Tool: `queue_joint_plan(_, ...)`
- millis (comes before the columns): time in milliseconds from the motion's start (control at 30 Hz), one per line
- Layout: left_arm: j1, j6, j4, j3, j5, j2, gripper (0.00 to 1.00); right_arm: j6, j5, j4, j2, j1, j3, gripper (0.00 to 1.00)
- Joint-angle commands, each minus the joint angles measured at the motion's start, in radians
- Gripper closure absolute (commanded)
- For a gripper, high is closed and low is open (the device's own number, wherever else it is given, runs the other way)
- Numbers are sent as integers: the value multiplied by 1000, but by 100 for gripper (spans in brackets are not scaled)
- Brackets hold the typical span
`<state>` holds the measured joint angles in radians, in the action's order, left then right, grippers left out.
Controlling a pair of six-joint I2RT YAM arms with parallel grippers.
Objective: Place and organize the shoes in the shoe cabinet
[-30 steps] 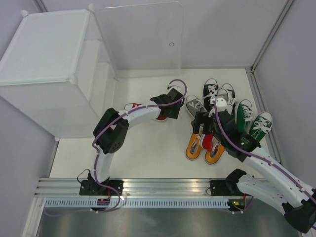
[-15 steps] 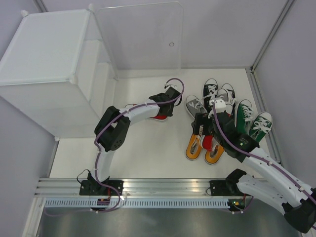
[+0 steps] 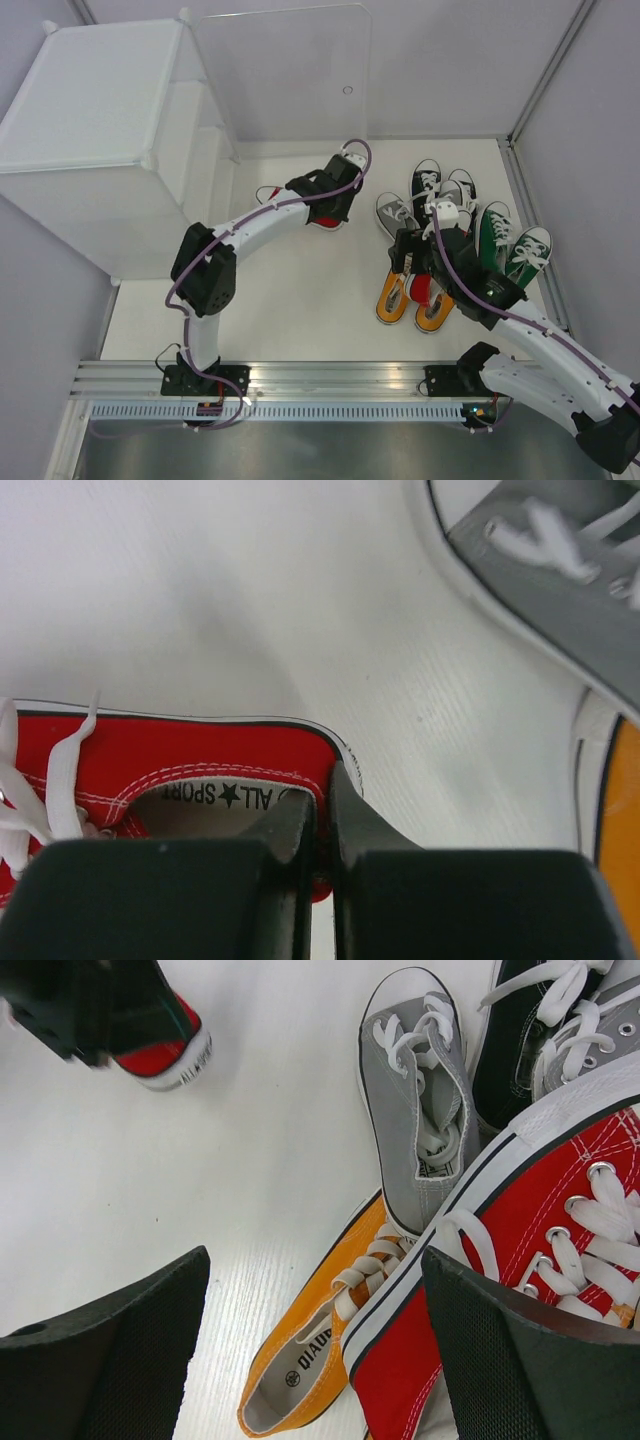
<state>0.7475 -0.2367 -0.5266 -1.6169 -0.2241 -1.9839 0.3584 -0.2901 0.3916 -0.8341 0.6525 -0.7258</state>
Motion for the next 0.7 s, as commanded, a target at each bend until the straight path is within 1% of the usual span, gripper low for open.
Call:
queue_joint_plan(0, -37, 204, -33, -187, 0, 152, 98, -6, -17, -34, 24, 1, 5, 10)
queue_joint_plan(33, -45, 226, -53, -219, 0, 158, 98, -6, -17, -34, 24, 1, 5, 10)
queue_joint_plan(67, -57, 279, -68, -291, 0, 158, 98, -6, -17, -34, 24, -1, 6, 10)
queue_joint_plan(133, -77, 331, -114, -360, -23, 149, 98, -6, -17, -37, 23, 1, 9, 11)
queue_joint_plan(167, -85, 344, -127, -430, -26, 146, 98, -6, -15, -37, 21, 1, 9, 10)
queue_joint_plan(200, -92, 356, -150, -464, -29, 142, 98, -6, -17, -37, 18, 1, 11, 10)
queue_joint_plan(367, -155, 450, -158, -647, -21, 116, 98, -4, -12, -39, 4, 1, 14, 11)
queue_joint_plan(500, -210, 504, -156, -733, 20, 93, 98, -3, -1, -45, -3, 2, 23, 11)
queue_joint_plan(533, -247, 511, -154, -754, 40, 86, 98, -3, 0, -49, -5, 2, 25, 11)
queue_joint_plan(600, -286, 516, -148, -771, 104, 67, 98, -4, 3, -48, -14, 2, 25, 11)
queue_joint_plan(667, -333, 540, -122, -784, 129, 50, 98, -3, 11, -49, -23, 1, 25, 11)
